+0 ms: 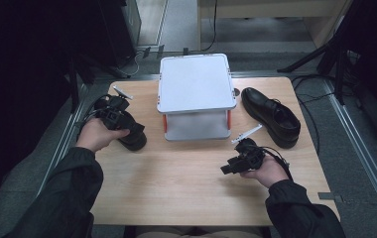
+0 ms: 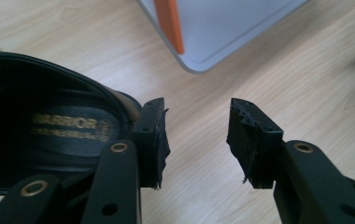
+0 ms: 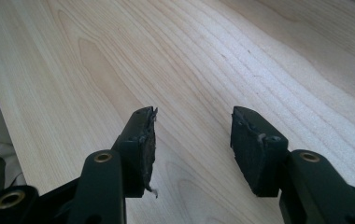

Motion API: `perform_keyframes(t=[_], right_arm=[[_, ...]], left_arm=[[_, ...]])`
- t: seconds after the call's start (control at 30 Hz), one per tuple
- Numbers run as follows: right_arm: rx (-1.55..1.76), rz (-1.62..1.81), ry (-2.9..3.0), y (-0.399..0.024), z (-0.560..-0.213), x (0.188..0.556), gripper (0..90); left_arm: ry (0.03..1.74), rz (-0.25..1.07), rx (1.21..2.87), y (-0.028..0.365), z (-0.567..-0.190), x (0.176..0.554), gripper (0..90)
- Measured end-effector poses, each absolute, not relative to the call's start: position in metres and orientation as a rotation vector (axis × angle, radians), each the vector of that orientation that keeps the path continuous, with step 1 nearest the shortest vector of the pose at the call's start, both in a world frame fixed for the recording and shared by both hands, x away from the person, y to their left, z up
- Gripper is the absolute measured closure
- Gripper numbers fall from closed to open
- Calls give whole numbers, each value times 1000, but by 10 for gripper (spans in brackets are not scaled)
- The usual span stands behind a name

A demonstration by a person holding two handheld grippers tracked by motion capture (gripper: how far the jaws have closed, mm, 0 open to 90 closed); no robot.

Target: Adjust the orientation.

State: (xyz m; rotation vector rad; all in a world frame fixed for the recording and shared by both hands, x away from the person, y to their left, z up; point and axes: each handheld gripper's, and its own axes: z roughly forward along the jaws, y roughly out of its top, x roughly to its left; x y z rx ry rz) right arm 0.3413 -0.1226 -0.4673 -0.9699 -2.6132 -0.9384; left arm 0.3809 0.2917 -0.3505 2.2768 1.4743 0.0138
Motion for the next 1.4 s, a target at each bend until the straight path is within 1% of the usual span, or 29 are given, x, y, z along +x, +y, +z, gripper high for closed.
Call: perform_keyframes(t=[0.2,0.43,0.53,0.6,0.63,0.67,0.83,0.9,1.07,1.2,1.4], right_arm=[[-969,-935,-2611,-122,-468,341,512],[-970,-916,-2610,-122,-469,342,511],[-975,-913,-2609,-122,-469,342,511],[-977,-910,-2611,-122,-470,342,511],[-977,-908,-2613,-122,-470,342,511],[-977,-908,-2613,-122,-470,342,511],[-977,-899,-2618,-121,-470,342,511],[-974,-894,-2622,-121,-470,342,512],[-971,-884,-2627,-120,-471,342,512],[-972,-882,-2628,-120,-471,342,511],[-980,-884,-2625,-121,-471,342,512]], left_arm=[[1543,11,2261,305,-358,395,597],[1596,-11,2253,311,-378,404,625],[1634,-14,2243,311,-386,405,617],[1639,-17,2246,311,-391,405,645],[1636,-32,2239,312,-392,406,680],[1636,-36,2232,311,-393,406,680],[1648,-39,2236,309,-392,407,735],[1635,-34,2264,308,-391,406,756],[1655,-78,2240,314,-389,404,782],[1657,-104,2256,319,-386,399,801],[1653,-108,2270,328,-380,389,811]])
